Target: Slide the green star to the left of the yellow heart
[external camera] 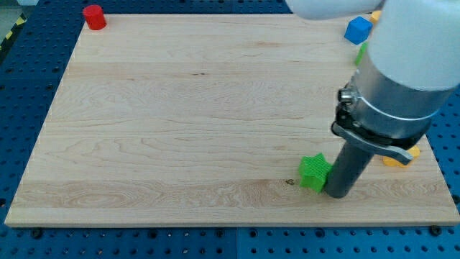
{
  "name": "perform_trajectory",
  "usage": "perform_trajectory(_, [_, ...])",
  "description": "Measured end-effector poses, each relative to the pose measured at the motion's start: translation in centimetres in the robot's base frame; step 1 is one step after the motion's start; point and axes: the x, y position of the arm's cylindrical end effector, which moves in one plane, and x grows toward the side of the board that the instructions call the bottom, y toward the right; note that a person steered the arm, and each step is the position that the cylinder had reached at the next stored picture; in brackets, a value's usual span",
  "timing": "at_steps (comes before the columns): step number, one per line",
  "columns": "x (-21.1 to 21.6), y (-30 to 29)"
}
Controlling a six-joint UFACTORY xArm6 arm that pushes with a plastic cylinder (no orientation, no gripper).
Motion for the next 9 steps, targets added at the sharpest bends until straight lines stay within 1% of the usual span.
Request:
perform_trajectory(1, [0.0,-2.4])
perform_trajectory(2, [2.4,-3.5])
perform_trajectory(3, [3.5,-3.6])
perform_trajectory(4, [2.9,-4.9])
perform_trajectory(6, [-5.8,-5.7])
perform_trajectory(7, [-6.9,-5.7])
perform_trajectory(8, [-4.9,-5.7])
perform_trajectory(9, [0.5,-5.7])
